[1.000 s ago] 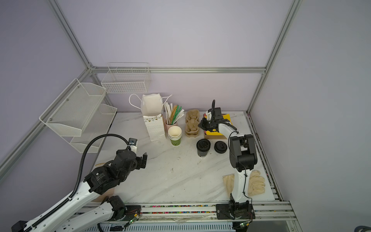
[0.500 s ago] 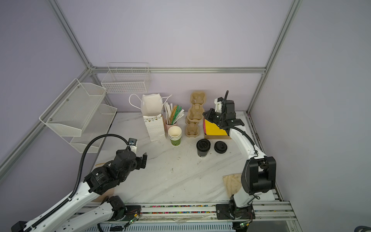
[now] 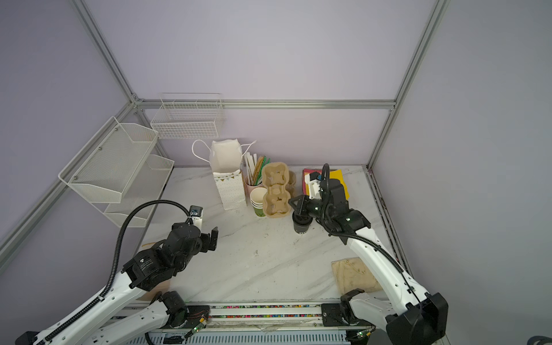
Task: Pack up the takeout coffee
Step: 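Carry the cardboard carrier toward the robot and lower it beside the lidded cup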
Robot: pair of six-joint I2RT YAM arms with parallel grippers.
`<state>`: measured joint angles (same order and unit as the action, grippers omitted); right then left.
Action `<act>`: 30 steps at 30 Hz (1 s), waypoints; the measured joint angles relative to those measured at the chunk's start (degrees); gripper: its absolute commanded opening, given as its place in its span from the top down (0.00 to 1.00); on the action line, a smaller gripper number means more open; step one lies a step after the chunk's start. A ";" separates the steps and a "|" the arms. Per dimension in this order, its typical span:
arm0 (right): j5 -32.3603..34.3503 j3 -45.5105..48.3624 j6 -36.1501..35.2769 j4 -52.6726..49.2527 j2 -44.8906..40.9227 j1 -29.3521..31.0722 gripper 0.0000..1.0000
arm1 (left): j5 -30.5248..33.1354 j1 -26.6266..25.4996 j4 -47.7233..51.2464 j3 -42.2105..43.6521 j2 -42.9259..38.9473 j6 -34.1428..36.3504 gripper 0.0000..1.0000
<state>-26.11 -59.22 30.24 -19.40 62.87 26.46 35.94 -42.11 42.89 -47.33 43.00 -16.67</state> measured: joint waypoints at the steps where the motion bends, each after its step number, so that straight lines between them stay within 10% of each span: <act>1: 0.94 1.44 0.31 -0.48 -1.53 1.38 1.00 | 0.00 0.00 0.00 0.00 -0.09 0.00 0.00; 30: 7.13 26.43 12.35 -17.49 -25.20 7.96 1.00 | 0.02 0.00 0.02 0.00 -0.15 -0.02 0.00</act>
<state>-18.98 -32.80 42.59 -36.88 37.67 34.41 35.97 -42.11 42.92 -47.33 42.85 -16.69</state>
